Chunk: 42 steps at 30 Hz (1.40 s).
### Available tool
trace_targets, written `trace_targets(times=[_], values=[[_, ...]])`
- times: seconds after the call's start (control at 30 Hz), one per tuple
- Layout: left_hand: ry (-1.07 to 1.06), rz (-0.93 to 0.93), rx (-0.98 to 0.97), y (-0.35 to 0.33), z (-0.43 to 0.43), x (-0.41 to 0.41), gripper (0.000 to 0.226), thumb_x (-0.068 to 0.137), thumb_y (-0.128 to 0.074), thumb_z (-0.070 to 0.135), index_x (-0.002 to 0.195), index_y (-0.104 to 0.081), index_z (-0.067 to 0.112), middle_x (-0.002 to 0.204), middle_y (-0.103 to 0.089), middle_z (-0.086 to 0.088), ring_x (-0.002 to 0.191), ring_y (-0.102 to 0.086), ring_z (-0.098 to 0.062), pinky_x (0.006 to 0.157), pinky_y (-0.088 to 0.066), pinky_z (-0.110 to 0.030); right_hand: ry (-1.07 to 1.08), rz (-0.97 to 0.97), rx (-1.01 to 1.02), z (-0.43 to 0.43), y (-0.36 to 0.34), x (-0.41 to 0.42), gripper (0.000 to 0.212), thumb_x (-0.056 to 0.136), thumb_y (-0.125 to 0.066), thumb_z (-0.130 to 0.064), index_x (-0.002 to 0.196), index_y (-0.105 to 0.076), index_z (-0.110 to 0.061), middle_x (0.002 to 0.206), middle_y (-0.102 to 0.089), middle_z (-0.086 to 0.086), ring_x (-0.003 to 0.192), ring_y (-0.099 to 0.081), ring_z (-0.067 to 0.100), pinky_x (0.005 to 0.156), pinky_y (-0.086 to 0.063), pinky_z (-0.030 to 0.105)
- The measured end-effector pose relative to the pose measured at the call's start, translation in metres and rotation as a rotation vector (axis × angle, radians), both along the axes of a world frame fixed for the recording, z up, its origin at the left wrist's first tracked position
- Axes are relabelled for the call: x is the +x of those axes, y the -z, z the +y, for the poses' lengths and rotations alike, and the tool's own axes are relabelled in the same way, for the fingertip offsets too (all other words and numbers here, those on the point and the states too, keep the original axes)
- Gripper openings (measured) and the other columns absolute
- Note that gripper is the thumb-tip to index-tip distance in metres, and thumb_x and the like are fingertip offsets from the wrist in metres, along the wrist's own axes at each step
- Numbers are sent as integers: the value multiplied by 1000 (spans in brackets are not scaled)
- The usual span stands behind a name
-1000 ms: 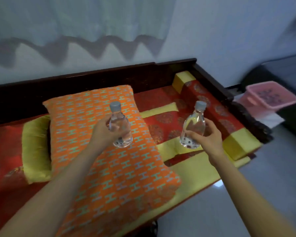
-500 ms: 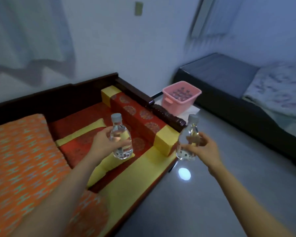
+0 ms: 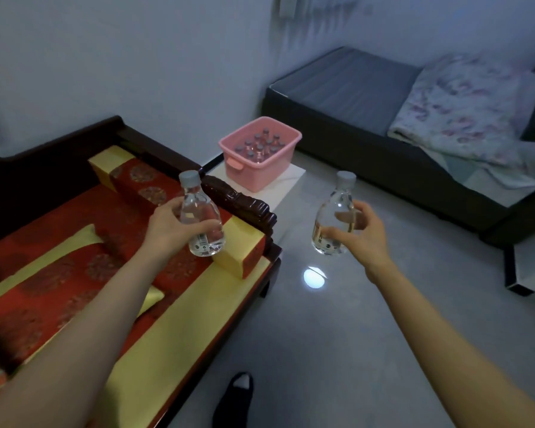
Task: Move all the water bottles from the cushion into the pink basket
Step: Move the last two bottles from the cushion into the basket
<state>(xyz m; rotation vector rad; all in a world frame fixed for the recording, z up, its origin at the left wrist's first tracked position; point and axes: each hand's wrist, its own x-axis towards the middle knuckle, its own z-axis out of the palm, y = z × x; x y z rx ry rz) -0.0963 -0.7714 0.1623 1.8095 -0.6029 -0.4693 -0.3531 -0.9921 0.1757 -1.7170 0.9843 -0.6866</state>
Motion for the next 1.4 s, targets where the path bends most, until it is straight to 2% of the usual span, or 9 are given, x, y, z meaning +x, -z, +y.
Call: trace_targets(times=[0.2, 0.37, 0.47, 0.6, 0.73, 0.93, 1.03, 1.13, 1.4], values=[[40, -4, 22, 10, -95, 29, 57, 53, -90, 29, 105, -68, 19, 99, -72, -1, 93, -69, -18, 84, -55, -40, 73, 1, 43, -93, 25, 25, 74, 57, -90, -20, 117, -47, -24, 111, -61, -1, 101, -61, 22, 85, -54, 44], [37, 5, 4, 14, -180, 66, 45, 58, -89, 18, 98, -68, 23, 92, -72, 6, 84, -68, -8, 68, -50, -20, 105, 13, 59, -175, 30, 66, 74, 58, -90, -19, 116, -45, -22, 107, -58, -4, 101, -59, 21, 86, -53, 40], [36, 13, -3, 10, -219, 85, 45, 56, -90, 20, 95, -68, 27, 85, -73, 10, 80, -69, -4, 72, -54, -27, 106, 17, 56, -216, 24, 88, 73, 58, -90, -19, 114, -45, -24, 104, -56, -8, 99, -58, 18, 86, -53, 39], [6, 38, -3, 12, -274, 111, 67, 42, -91, 42, 102, -70, 21, 98, -74, 0, 92, -70, -19, 86, -56, -44, 84, 29, 81, -275, 22, 118, 72, 59, -89, -17, 115, -45, -25, 104, -56, -9, 96, -58, 14, 79, -52, 32], [-48, 17, -20, 10, -328, 133, 61, 52, -92, 27, 107, -68, 16, 101, -72, -2, 94, -69, -19, 83, -55, -35, 21, 48, 79, -338, 22, 154, 71, 62, -87, -17, 116, -43, -28, 106, -55, -9, 97, -56, 11, 70, -46, 23], [-187, -33, -79, 8, -399, 159, 67, 59, -88, 23, 118, -57, 21, 107, -67, 4, 95, -66, -12, 84, -54, -35, -139, 43, 107, -437, 30, 212, 71, 61, -87, -22, 116, -43, -29, 108, -54, -9, 101, -57, 14, 86, -52, 39], [-268, -39, -70, 14, -432, 177, 69, 60, -89, 25, 119, -53, 23, 111, -65, 5, 98, -66, -13, 87, -55, -42, -271, 51, 120, -488, 28, 255, 70, 63, -86, -20, 118, -42, -28, 106, -54, -11, 100, -58, 13, 80, -52, 34], [-310, -38, -32, 23, -455, 193, 78, 52, -88, 40, 119, -51, 27, 115, -65, 5, 104, -64, -19, 93, -52, -51, -381, 52, 132, -523, 32, 296, 70, 63, -86, -16, 118, -43, -26, 107, -55, -10, 100, -58, 12, 74, -52, 30], [-453, 18, -20, 62, -484, 224, 67, 56, -85, 46, 110, -51, 27, 112, -66, 3, 105, -64, -17, 94, -50, -53, -603, 102, 148, -557, 80, 397, 68, 55, -87, -16, 112, -50, -25, 105, -65, -5, 98, -65, 15, 83, -57, 42]])
